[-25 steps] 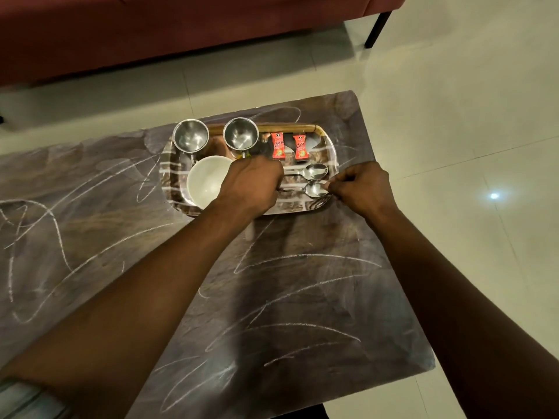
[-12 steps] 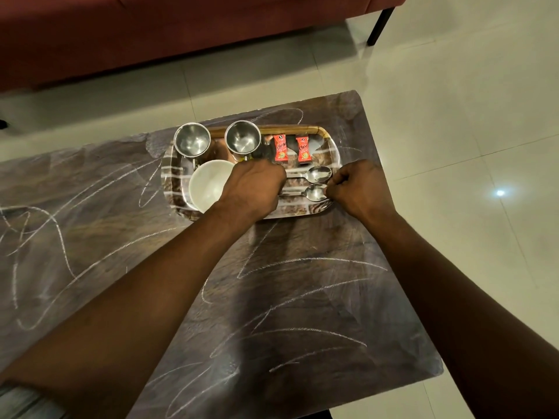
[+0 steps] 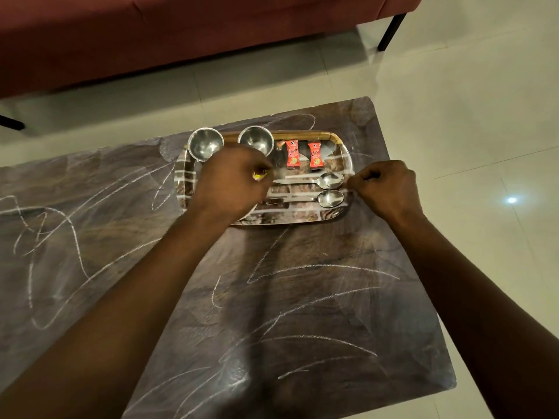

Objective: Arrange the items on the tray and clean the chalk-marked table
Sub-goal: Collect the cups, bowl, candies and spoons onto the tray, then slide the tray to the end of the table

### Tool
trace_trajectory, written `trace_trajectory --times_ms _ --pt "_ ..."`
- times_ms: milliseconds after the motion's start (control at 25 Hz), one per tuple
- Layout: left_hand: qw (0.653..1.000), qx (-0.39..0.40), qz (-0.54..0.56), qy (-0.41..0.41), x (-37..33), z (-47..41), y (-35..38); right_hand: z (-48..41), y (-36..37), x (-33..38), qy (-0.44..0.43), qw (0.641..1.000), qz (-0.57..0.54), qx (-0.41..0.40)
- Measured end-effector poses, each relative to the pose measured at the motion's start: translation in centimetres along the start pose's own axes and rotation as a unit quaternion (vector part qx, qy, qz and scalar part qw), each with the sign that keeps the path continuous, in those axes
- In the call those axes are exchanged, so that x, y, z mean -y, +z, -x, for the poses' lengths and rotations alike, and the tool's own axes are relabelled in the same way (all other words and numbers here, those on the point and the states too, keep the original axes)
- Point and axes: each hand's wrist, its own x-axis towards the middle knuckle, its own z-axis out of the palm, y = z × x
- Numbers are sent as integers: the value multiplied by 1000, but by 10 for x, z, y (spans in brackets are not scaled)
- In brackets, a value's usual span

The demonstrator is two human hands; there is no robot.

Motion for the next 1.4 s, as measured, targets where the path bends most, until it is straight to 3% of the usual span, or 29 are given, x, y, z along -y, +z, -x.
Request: trace_trajectory --times_ms 80,160,240,320,400,920,1160,1400 --pt "970 -180 132 -96 34 14 -29 -9 -4 -4 17 999 -15 -25" --pt "906 -292 206 -226 76 27 -46 -18 -4 -4 49 998 -39 -20" --pt "855 -262 240 -377 111 33 -46 -24 3 -4 86 993 -86 4" --pt "824 -151 300 -456 130 33 -34 -27 10 -4 110 987 -116 24" --pt "823 -88 331 -452 137 32 -24 -29 16 -6 128 981 -143 30" --pt "824 -113 362 -422 162 43 -23 -29 21 3 127 971 -203 18" --pt "801 -149 402 -418 186 91 -55 -19 37 62 67 976 -191 77" --pt "760 -211 427 -442 248 185 -112 18 101 162 28 976 -169 134"
